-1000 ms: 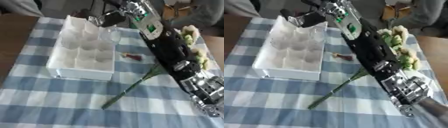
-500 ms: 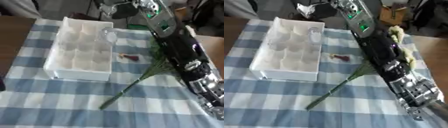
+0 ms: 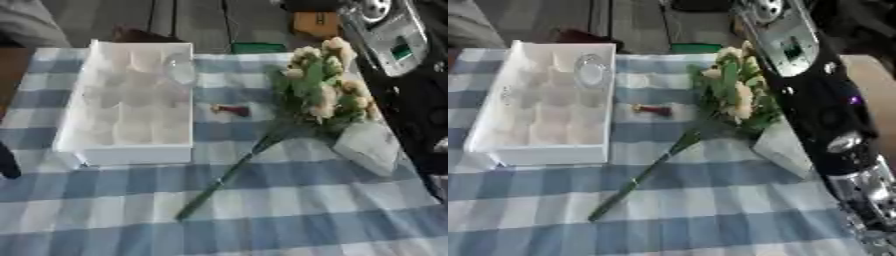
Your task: Pick up objects on the table and place them in the box.
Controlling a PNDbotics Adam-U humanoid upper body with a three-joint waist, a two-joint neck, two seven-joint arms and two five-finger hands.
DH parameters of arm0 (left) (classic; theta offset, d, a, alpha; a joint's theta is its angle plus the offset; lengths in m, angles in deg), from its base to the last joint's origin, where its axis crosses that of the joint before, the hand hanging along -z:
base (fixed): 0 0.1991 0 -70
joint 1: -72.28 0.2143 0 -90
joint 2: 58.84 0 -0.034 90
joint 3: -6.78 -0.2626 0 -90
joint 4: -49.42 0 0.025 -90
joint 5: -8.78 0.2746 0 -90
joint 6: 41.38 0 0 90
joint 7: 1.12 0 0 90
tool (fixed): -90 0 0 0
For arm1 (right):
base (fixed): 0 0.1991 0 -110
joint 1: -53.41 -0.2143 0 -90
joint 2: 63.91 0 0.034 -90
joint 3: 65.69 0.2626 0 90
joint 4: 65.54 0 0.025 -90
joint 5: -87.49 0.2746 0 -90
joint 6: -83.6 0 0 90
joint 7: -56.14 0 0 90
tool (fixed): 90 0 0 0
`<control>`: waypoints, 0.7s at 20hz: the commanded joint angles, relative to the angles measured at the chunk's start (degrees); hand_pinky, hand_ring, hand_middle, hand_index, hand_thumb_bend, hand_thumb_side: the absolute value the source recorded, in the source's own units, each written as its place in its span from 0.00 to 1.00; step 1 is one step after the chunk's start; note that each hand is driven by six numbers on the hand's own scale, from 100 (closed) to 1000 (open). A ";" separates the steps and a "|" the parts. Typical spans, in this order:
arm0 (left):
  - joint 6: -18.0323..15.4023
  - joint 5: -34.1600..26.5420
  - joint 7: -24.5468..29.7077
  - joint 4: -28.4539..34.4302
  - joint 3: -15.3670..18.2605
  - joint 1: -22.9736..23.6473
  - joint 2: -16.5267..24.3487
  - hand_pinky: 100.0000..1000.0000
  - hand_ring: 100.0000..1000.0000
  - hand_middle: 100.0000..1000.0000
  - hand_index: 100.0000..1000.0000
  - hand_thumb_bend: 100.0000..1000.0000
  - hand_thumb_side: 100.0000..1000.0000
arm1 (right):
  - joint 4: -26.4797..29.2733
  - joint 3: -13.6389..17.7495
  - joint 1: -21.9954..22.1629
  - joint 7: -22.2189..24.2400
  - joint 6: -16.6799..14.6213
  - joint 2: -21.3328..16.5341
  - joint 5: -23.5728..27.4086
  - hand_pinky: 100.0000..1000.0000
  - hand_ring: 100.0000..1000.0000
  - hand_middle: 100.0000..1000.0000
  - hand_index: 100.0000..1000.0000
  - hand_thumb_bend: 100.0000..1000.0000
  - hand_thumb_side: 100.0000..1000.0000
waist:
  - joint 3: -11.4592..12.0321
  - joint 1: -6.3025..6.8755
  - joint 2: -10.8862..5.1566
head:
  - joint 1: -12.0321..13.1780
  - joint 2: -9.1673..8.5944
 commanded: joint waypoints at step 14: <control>-2.97 8.76 -4.16 1.18 3.04 1.22 2.56 0.41 0.70 0.80 0.70 0.04 0.76 | 12.23 5.85 15.74 3.49 -0.37 -5.51 10.39 0.62 0.77 0.77 0.84 0.00 0.47 | -10.06 3.86 1.47 | 7.81 -0.54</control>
